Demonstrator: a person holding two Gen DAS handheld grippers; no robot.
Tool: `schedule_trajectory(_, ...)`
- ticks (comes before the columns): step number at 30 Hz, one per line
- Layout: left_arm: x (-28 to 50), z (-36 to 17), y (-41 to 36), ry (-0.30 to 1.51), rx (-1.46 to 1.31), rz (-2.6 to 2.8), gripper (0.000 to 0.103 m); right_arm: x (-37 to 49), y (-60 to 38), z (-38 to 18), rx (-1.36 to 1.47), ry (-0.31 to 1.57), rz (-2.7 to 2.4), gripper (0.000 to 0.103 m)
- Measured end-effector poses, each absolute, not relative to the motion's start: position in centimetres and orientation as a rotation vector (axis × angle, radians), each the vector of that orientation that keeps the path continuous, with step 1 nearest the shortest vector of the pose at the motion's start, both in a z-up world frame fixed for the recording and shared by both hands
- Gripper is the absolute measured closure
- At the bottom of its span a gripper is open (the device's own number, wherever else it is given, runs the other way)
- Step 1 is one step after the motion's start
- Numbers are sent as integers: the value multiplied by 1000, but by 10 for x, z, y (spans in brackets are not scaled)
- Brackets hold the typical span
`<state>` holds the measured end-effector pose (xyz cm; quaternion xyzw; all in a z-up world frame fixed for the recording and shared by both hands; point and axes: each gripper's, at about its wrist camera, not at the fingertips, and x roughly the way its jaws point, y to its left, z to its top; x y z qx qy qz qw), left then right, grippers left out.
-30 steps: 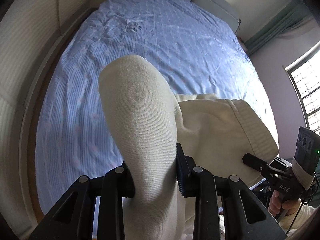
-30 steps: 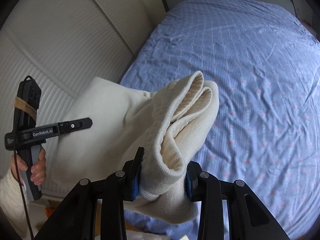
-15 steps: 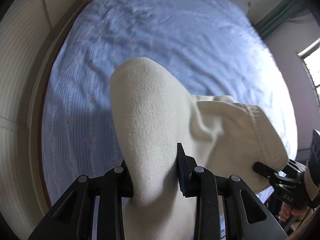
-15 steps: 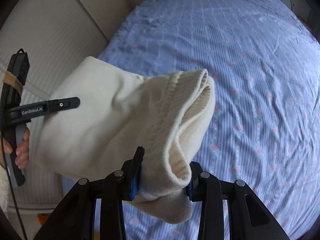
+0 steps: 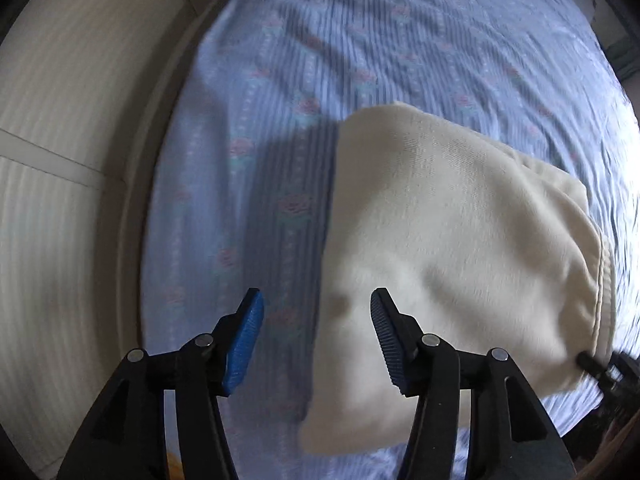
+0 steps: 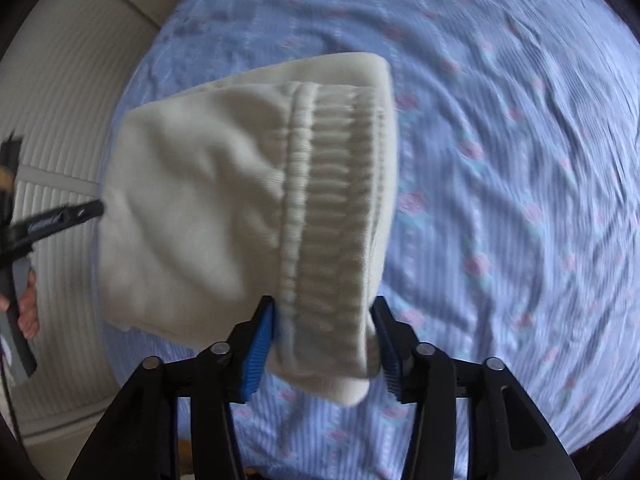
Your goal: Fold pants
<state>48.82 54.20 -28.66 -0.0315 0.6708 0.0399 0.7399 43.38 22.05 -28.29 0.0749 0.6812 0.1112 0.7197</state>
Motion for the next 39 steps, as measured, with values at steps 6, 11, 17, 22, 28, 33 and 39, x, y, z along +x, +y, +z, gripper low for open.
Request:
schedule_trajectory(6, 439, -229, 512, 1333, 1, 22, 36, 412, 190, -234, 27, 1369, 202, 45)
schedule_trajectory(11, 398, -179, 478, 1248, -76, -41, 25, 378, 151, -172, 19, 1235, 204, 41)
schedule_trajectory(17, 349, -120, 419, 1108, -86, -75, 15, 315, 115, -98, 26, 1054, 155, 22)
schedule_trajectory(22, 308, -83, 364, 1024, -72, -73, 10, 277, 74, -64, 78, 983, 142, 19)
schedule_trajectory(28, 258, -40, 282, 923, -4, -100, 3, 238, 13, -39, 108, 927, 130, 18)
schedule_trajectory(33, 226, -23, 216, 854, -1, -82, 0, 211, -45, -22, 78, 887, 155, 14)
schedule_trajectory(39, 190, -15, 135, 835, -46, -51, 0, 178, -116, -12, 68, 863, 226, 14)
